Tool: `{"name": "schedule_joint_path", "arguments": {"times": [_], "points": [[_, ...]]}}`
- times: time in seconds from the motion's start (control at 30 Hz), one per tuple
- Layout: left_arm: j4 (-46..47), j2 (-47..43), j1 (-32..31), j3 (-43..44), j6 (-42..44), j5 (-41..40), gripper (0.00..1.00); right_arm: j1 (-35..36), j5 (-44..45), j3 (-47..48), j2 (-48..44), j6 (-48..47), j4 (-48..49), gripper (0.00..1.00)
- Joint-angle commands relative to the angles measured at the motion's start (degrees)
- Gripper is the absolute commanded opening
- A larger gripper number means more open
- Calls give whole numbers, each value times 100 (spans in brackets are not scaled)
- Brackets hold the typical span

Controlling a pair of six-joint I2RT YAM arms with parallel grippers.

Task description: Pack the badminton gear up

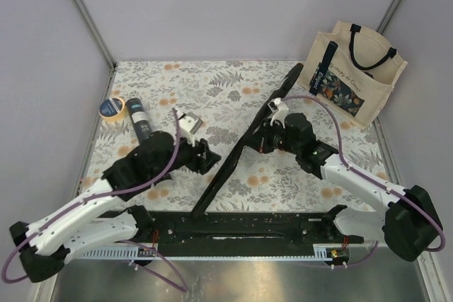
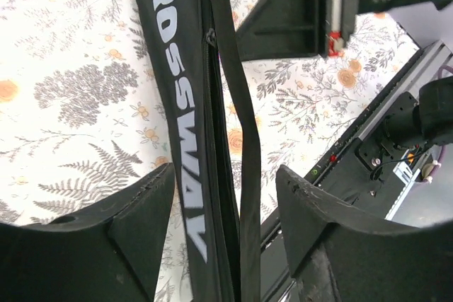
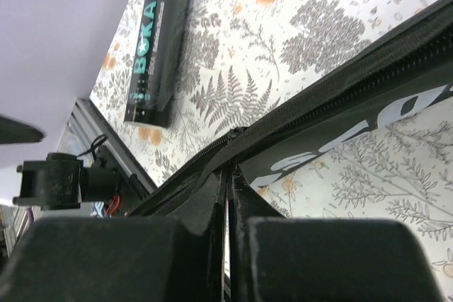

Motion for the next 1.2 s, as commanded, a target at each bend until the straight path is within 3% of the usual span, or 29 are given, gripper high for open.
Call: {"name": "schedule_joint_path", "arguments": {"times": [0.0,0.2,0.5,0.73,1.03,1.17], "points": [[-330,-975,18,-223,750,-170,64,-280,-49,694,88,88,402,0],[-848,-1154,9,-496,532,-56,79,-631,-366,1274,624,88,358,0],[-760,-881,-61,-760,337,-91,81,-860,-445,1994,1143,290,314,0],[-927,-1347,-79,-901,328,-170,86,-1071,-524,2496,1468,396,173,0],[-910,-1540,-79,-954,355,-636,84,-1256,-700,2602,1425,528,182,0],[-910,-1611,-79,-936,399,-680,77,-1335,-744,2610,1416,641,209,0]]}}
